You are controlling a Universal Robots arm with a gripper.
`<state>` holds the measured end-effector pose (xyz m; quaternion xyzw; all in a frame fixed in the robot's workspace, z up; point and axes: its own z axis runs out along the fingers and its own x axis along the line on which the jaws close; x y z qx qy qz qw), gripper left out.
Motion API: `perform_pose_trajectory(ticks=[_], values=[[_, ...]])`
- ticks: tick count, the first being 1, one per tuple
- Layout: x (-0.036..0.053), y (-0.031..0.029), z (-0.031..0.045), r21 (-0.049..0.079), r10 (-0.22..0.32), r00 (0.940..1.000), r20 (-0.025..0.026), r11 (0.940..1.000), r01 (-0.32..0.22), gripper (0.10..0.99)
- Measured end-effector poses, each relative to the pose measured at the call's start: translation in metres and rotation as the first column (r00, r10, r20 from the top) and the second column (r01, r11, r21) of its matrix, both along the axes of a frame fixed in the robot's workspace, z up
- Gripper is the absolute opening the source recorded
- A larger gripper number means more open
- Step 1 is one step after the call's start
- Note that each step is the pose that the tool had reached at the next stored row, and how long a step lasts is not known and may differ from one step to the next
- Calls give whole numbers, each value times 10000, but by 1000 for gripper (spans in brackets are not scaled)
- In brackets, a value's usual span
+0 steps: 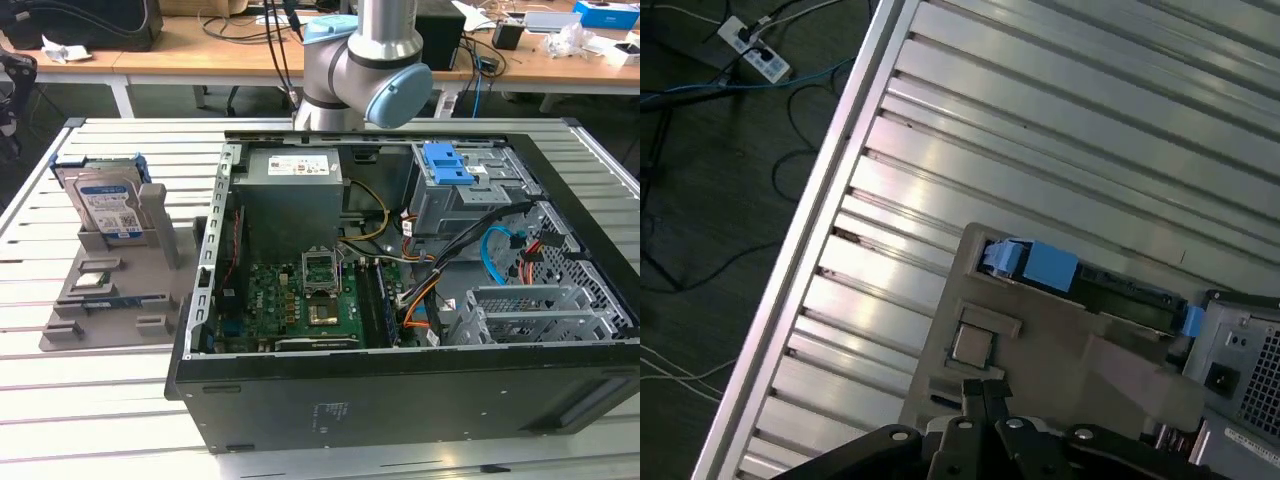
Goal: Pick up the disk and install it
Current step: 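Pick up the disk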
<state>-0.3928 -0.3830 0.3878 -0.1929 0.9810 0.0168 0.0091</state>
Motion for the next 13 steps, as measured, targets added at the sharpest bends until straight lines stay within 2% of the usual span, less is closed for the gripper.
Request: perform_pose_trajectory(ticks=[5,12,13], values=[[0,0,0,0,1035,9946,0,9946,-1035,102],[0,0,0,0,2145,9767,0,9767,-2145,102],[0,0,0,0,2331,9725,0,9725,-2331,102]])
